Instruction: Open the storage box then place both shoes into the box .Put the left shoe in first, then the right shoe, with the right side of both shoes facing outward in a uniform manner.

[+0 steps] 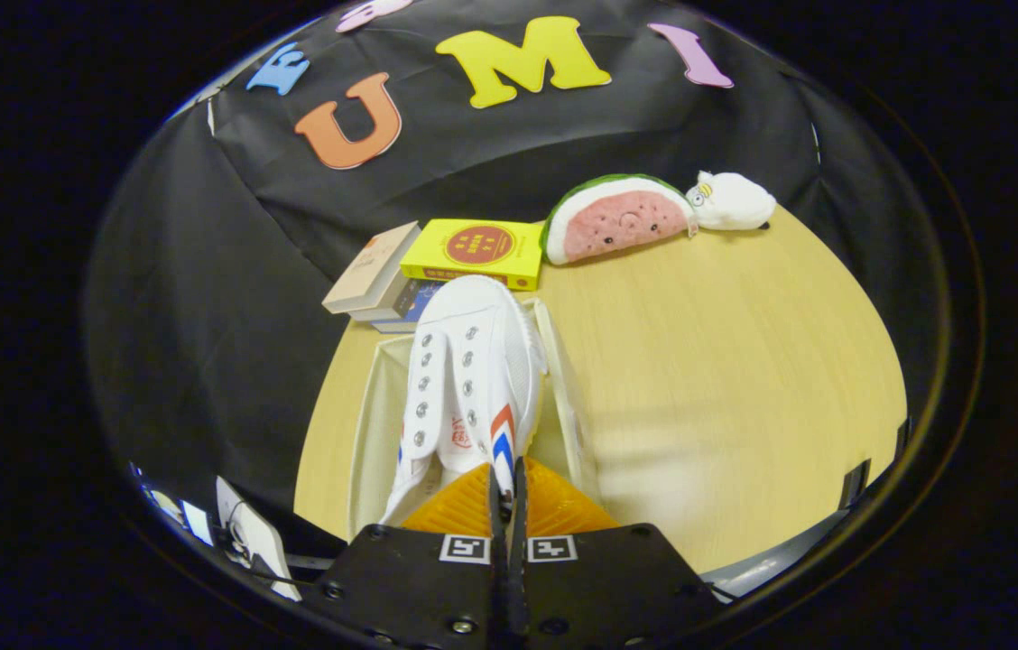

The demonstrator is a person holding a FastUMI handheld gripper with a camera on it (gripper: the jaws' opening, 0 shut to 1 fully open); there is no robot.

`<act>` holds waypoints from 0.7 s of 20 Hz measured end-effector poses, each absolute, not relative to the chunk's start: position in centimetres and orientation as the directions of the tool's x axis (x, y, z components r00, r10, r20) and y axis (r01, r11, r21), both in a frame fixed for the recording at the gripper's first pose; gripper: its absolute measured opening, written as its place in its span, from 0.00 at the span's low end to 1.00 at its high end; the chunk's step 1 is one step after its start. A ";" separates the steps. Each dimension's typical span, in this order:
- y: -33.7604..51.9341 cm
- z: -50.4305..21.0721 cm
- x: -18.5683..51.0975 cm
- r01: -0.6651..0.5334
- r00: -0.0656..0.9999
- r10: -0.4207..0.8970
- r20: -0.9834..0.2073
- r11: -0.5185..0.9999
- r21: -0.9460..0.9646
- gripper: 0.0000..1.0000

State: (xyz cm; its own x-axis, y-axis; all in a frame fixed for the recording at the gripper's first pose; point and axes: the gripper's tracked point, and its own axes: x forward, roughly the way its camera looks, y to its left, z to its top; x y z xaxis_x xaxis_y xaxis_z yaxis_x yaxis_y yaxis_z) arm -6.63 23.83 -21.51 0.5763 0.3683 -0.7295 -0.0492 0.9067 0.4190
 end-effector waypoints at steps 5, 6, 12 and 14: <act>23.7 -23.2 -6.5 -0.032 0.587 0.284 -0.758 0.944 0.329 0.00; 23.7 -23.3 -6.3 -0.037 0.594 0.274 -0.756 0.949 0.314 0.00; 24.0 -23.8 -6.5 -0.023 0.590 0.274 -0.759 0.946 0.324 0.00; 24.1 -24.0 -6.7 -0.022 0.588 0.272 -0.761 0.947 0.321 0.00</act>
